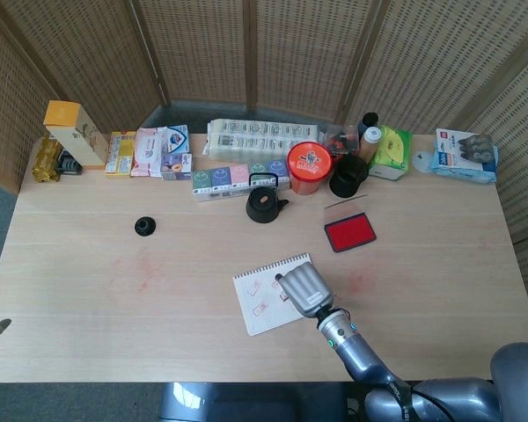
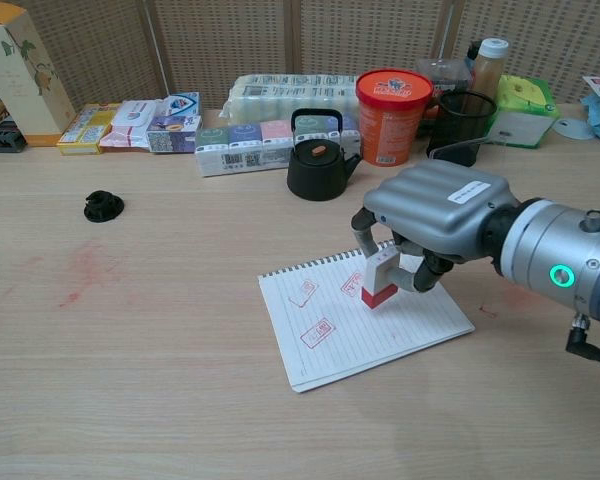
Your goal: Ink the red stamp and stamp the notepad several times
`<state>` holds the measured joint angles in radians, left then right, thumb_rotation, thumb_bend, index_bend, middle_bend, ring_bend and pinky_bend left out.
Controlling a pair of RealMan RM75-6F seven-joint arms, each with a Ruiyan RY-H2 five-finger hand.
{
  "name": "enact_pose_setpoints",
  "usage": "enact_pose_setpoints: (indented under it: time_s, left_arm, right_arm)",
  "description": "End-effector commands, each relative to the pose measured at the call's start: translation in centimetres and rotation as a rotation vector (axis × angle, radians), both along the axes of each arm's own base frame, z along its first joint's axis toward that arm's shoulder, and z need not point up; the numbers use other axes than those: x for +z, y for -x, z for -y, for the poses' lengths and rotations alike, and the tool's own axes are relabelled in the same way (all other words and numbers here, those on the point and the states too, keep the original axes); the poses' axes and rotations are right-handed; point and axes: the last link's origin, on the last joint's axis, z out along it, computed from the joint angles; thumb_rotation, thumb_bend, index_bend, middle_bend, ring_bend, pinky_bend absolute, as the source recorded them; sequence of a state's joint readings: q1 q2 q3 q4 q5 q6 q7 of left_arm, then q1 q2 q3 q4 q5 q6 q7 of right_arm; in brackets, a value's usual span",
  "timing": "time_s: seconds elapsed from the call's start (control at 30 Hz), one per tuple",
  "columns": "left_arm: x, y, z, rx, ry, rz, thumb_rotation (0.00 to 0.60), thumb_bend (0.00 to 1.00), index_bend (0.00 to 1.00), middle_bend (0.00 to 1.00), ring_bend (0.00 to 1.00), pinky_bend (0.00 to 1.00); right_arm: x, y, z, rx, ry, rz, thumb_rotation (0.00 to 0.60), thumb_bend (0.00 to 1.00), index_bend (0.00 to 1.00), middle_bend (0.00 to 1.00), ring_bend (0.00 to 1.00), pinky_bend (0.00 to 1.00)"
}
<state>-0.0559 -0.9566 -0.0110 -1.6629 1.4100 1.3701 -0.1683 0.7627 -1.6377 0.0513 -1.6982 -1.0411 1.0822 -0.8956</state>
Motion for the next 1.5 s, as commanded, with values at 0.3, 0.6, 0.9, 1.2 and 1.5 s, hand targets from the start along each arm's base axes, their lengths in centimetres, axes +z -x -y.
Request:
enact_pose_setpoints:
  time_s: [0.3,0.6,0.9,1.2,1.5]
  left_arm:
    - [0.0,0.2,-0.1,0.008,-0.002,-0.001,0.600,0.00,0.00,0.00,0.00,0.11]
    - [-0.2,0.1,-0.1,0.006,0.004,-0.011,0.600,0.00,0.00,0.00,0.00,0.11]
    - [-0.4,0.1,-0.2,0.007,0.012,-0.019,0.600,0.00,0.00,0.00,0.00,0.11]
    - [-0.4,0.1,-0.1,0.008,0.009,-0.018,0.600,0.00,0.00,0.00,0.00,0.11]
    - [-0.3,0.1,-0.1,0.007,0.008,-0.017,0.600,0.00,0.00,0.00,0.00,0.11]
  right_arm:
    - [-1.3,0.5,-0.1,-0.017,-0.020,-0.021,0.600,0.58,0.80,1.00,1.00,1.00]
    - [-2.9,1.3,-0.2,-0.044,-0.042,-0.023,0.600,0.58,0.80,1.00,1.00,1.00]
    - [-3.7,1.9,-0.2,-0.047,-0.045,-0.021,0.600,0.58,0.80,1.00,1.00,1.00]
    - [-3.9,2.2,-0.5,-0.053,-0.049,-0.026,0.600,0.58,0.80,1.00,1.00,1.00]
    - [-4.1,2.2,-0.8,-0.056,-0.054,-0.029,0.600,0.58,0.80,1.00,1.00,1.00]
